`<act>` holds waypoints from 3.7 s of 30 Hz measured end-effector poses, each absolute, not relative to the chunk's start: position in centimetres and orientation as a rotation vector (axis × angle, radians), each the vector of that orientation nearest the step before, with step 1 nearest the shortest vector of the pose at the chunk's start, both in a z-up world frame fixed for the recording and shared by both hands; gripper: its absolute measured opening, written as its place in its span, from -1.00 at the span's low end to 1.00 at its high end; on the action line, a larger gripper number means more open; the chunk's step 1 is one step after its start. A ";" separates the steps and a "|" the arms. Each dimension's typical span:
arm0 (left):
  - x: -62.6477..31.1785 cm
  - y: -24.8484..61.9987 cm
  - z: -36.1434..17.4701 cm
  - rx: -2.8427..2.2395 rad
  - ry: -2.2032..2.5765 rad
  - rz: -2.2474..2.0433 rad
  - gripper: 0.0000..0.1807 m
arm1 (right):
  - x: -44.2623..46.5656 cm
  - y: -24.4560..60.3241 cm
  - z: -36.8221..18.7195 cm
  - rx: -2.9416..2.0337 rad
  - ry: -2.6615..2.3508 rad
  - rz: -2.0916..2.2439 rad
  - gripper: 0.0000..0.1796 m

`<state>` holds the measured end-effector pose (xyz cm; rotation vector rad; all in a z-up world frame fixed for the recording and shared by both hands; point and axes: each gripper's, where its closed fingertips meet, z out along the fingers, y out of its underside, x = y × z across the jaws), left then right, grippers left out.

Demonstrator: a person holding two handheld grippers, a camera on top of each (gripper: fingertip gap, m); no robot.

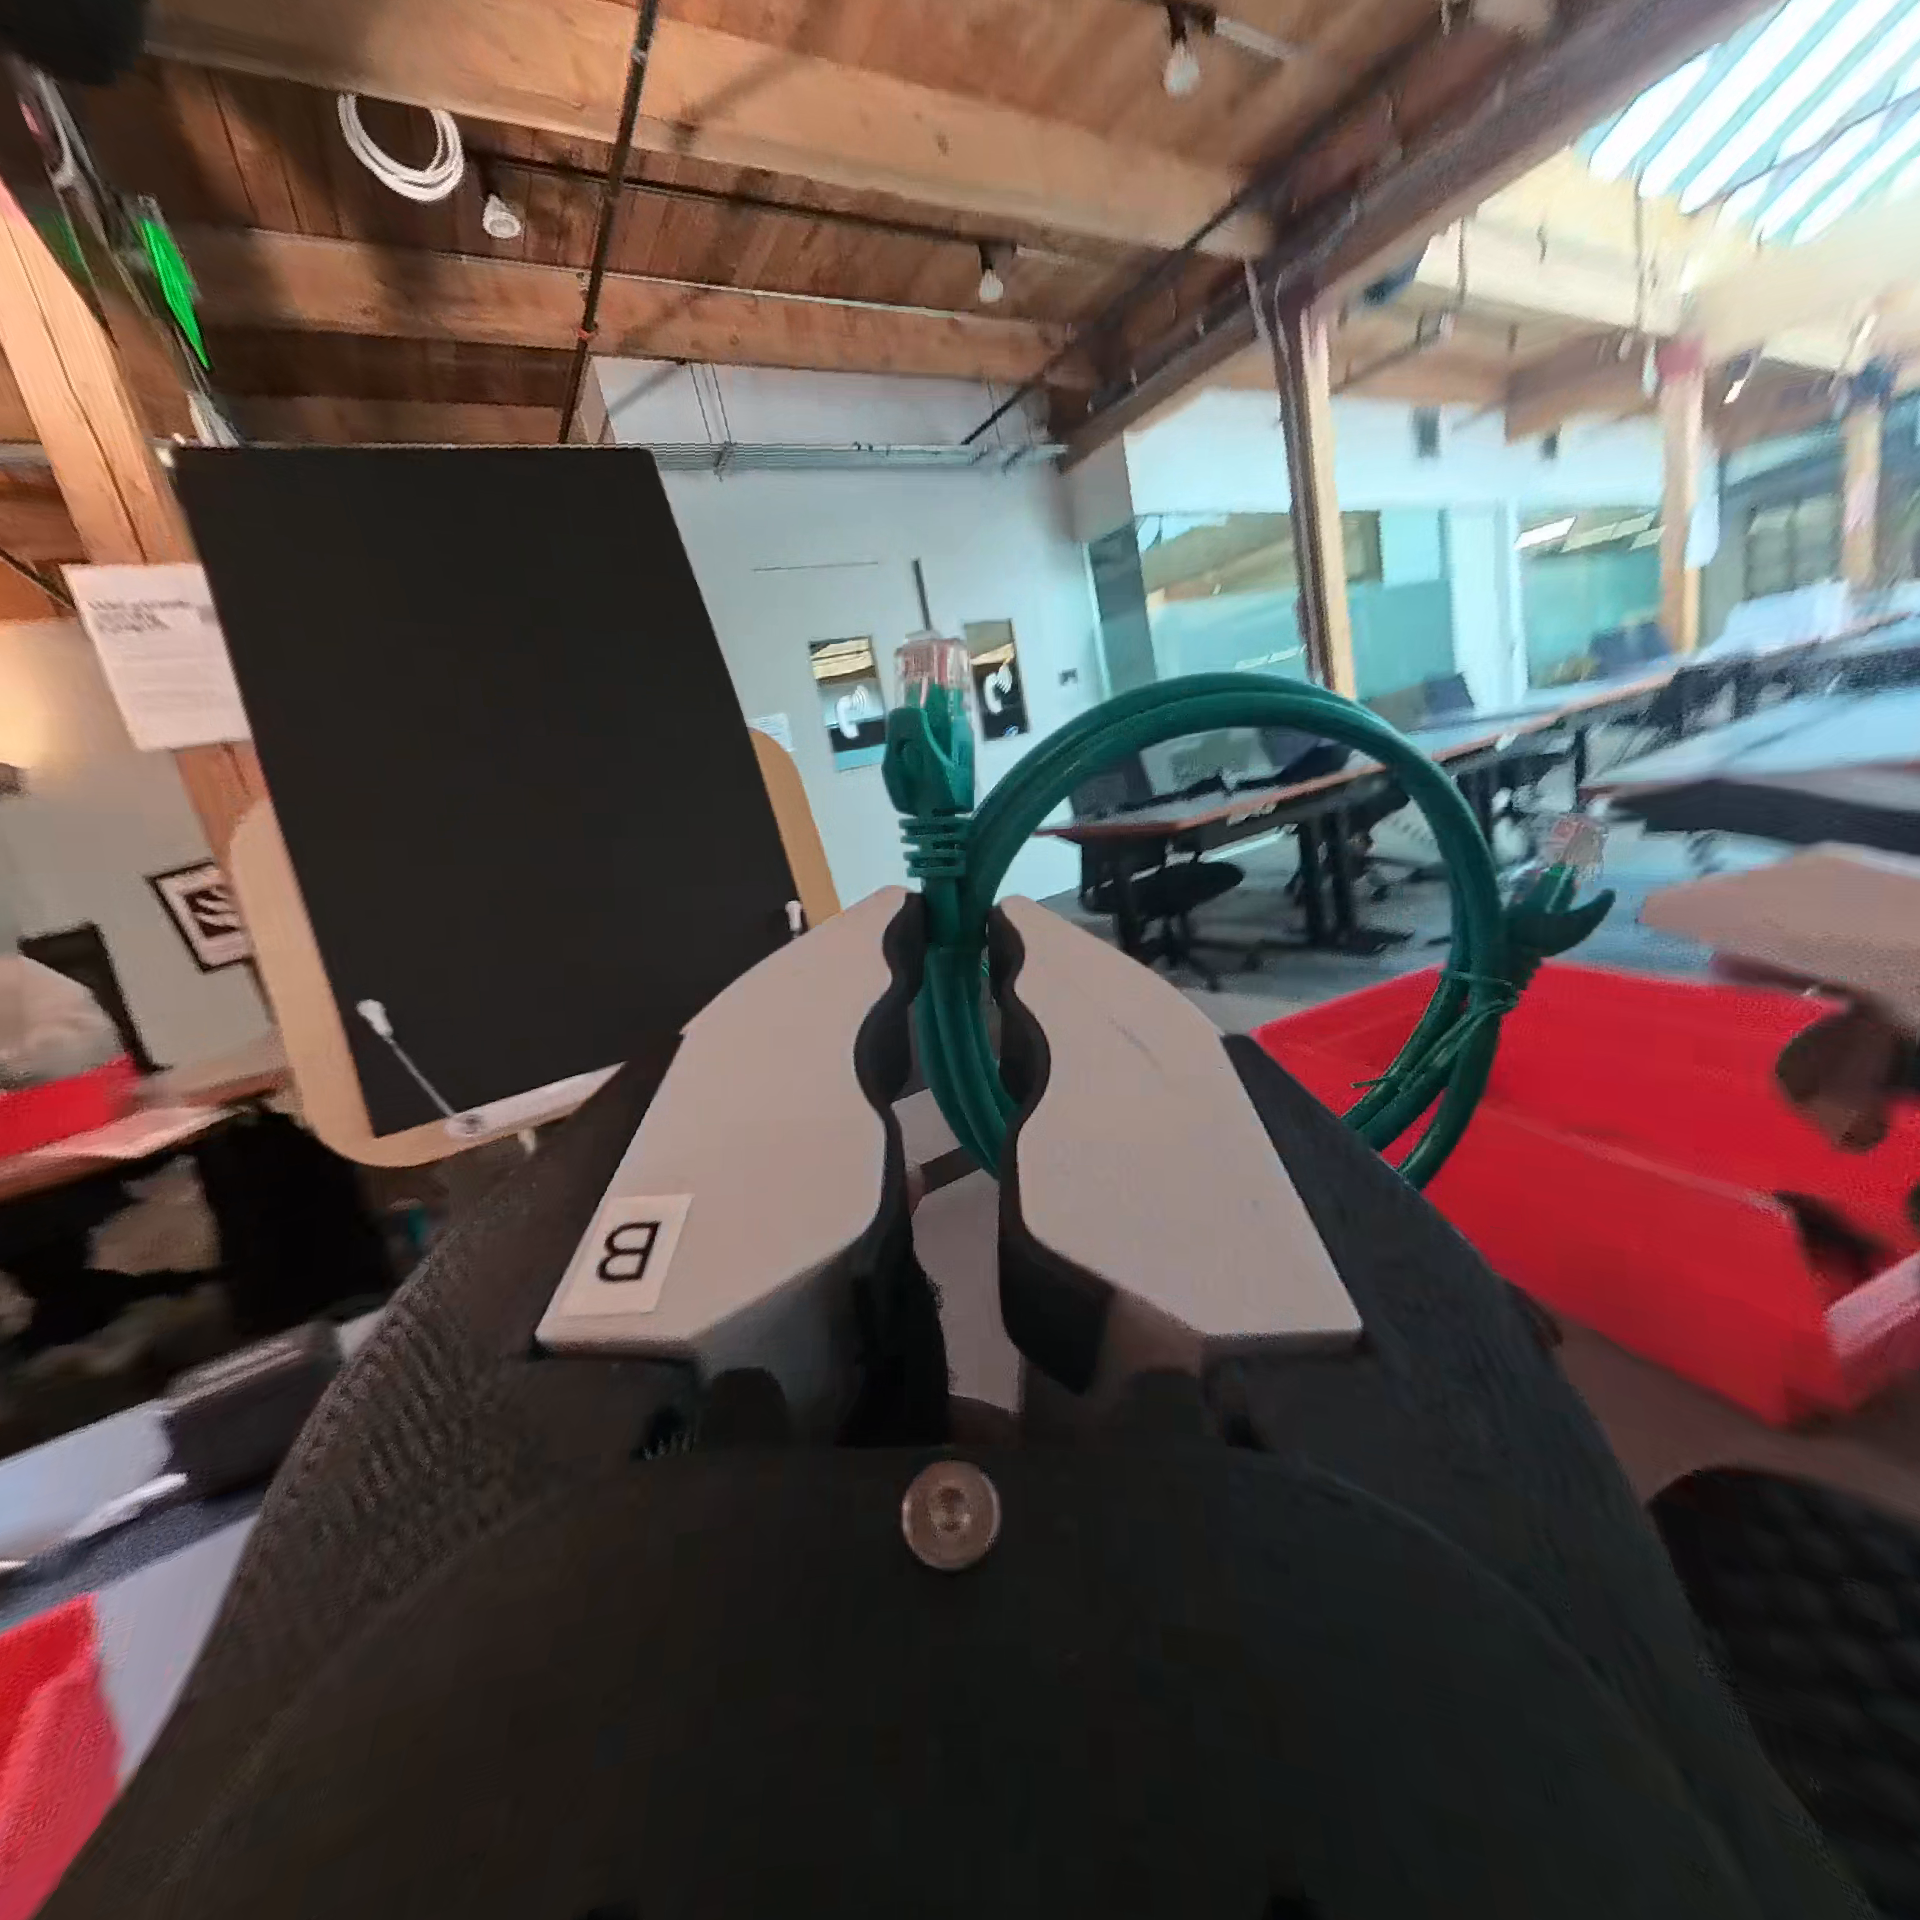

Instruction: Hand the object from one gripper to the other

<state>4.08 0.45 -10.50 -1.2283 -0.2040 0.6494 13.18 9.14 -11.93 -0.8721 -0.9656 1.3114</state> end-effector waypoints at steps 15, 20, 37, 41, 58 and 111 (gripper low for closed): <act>6.1 2.5 -12.2 -1.398 -0.050 0.573 -0.39 | 11.1 10.1 -14.8 -0.951 -1.105 1.126 -0.92; 7.2 2.5 -12.0 -1.410 0.122 0.999 -0.24 | 11.3 11.5 -15.6 -0.992 -1.208 0.909 -0.94; 6.3 3.1 -12.4 -1.379 -0.079 0.745 -0.93 | 12.1 8.9 -14.1 -0.817 -1.147 0.835 -0.23; 5.7 2.3 -11.4 -1.274 -0.191 0.506 -0.93 | 11.5 7.9 -14.6 -0.878 -1.133 1.056 -0.12; 6.5 1.6 -12.0 -1.474 0.018 0.690 -0.18 | 12.2 13.4 -15.3 -0.911 -1.183 0.537 -0.94; 9.8 3.0 -10.9 -1.294 0.241 1.050 -0.38 | 14.2 9.8 -11.8 -0.586 -1.010 0.334 -0.82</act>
